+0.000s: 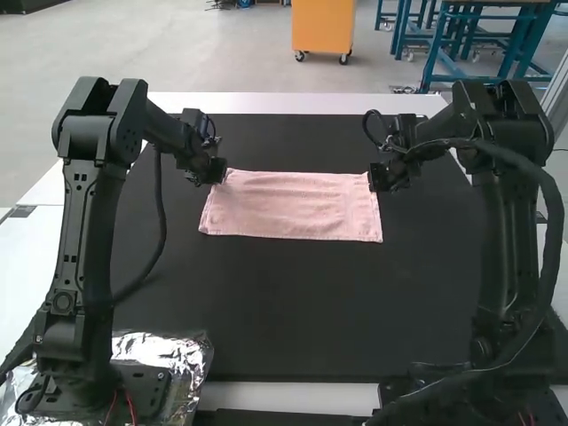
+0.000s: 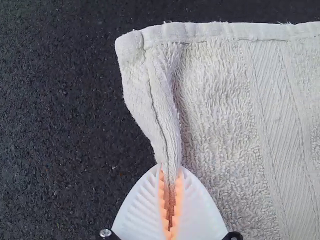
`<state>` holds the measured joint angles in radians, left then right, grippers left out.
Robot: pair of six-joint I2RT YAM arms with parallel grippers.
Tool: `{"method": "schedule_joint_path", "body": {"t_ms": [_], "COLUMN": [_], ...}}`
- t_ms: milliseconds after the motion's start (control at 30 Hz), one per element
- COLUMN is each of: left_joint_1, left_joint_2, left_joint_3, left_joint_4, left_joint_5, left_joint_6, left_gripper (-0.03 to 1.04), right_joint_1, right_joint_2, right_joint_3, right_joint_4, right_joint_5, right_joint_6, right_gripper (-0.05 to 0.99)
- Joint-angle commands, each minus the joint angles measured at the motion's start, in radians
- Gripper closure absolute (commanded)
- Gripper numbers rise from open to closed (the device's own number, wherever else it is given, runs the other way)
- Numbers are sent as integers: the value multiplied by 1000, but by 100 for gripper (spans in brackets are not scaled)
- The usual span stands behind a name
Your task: Fold the towel.
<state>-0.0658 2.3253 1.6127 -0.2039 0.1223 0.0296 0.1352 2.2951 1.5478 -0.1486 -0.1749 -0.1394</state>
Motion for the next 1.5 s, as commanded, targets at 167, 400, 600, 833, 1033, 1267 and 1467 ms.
{"method": "schedule_joint_path", "body": {"t_ms": [167,400,600,833,1033,1267,1467], "left_joint_1": [20,23,24,26,21,20,18], "left_joint_2": [-110,-187,-284,-385,-469,-567,-653], "left_joint_3": [-10,-45,-155,-286,-382,-501,-640], "left_joint_4": [-8,-111,-92,-60,-34,-31,18], "left_joint_5": [36,60,62,53,37,33,20], "left_joint_6": [10,12,16,33,33,33,29], "left_gripper": [99,99,99,99,99,99,99], "right_joint_1": [1,-5,-37,-86,-100,-100,-100], "right_joint_2": [-105,-201,-295,-373,-431,-508,-568], "right_joint_3": [35,-23,-123,-222,-308,-419,-529], "right_joint_4": [-42,-105,-103,-103,-105,-108,-105], "right_joint_5": [-74,-112,-138,-178,-195,-215,-215], "right_joint_6": [-2,-6,-8,-31,-34,-58,-77], "right_gripper": [96,96,96,96,96,96,96]}}
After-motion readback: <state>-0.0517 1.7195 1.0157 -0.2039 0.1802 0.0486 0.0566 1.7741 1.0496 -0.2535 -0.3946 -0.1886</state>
